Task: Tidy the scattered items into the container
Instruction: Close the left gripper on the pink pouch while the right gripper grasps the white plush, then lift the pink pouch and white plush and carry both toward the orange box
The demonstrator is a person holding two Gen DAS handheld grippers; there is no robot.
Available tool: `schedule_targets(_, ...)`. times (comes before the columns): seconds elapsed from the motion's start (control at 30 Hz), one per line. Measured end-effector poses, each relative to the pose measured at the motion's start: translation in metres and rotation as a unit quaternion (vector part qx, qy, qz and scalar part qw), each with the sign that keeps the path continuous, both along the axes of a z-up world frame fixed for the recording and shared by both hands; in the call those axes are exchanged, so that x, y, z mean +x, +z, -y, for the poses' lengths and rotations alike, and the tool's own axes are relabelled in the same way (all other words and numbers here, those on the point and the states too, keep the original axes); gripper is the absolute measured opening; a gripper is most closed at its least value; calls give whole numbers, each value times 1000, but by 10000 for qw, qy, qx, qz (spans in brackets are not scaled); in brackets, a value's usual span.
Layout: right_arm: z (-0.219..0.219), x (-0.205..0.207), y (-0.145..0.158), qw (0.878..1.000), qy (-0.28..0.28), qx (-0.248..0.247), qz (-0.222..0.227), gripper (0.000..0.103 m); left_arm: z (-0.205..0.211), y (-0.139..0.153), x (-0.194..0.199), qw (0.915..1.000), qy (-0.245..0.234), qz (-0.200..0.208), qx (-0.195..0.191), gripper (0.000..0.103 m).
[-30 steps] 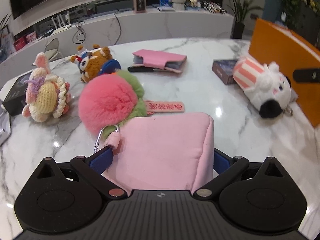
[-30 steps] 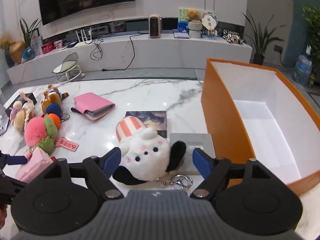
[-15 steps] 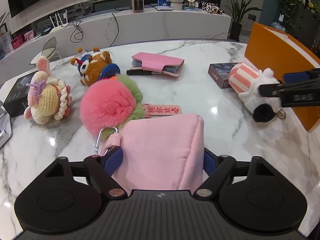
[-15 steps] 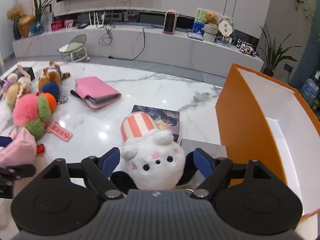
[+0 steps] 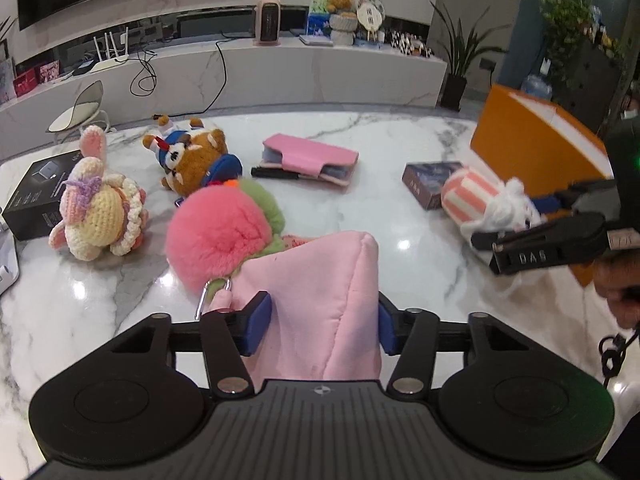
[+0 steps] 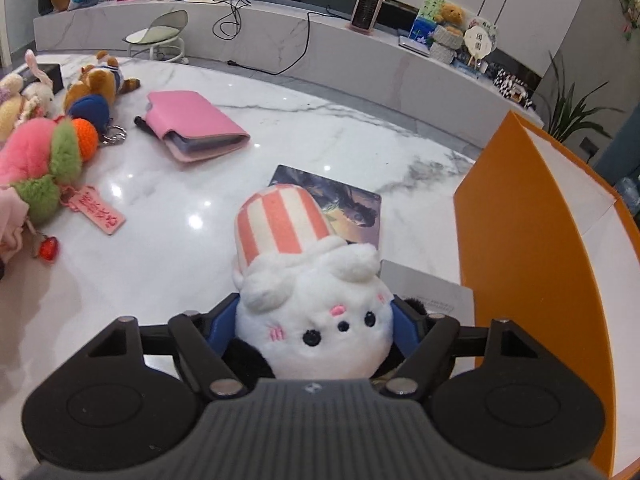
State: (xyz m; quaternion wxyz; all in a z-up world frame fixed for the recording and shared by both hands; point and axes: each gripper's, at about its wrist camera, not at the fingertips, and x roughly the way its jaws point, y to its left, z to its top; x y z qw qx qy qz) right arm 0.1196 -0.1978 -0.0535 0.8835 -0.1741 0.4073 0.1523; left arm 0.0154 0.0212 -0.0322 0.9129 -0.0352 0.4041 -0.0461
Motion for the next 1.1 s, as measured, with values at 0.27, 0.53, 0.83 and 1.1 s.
schedule_targets(0.27,-4,-9,11,9996,129,244,-100,76,-13,14,-6,9992,61,226,-321,45)
schedule_targets(0.53,-11,-19,31,9983,293,499,-88,76,-19,21,-16,9980,26,434,-461,33)
schedule_targets(0.83,8,-28,110,9924,233,1141,396,75,-25,61,-19,9978,106,513,-396,33)
schedule_targets(1.1,41,-25,207,9795,128,1595,1223,75,-12,162,-8,9916,34,1290,-51,33)
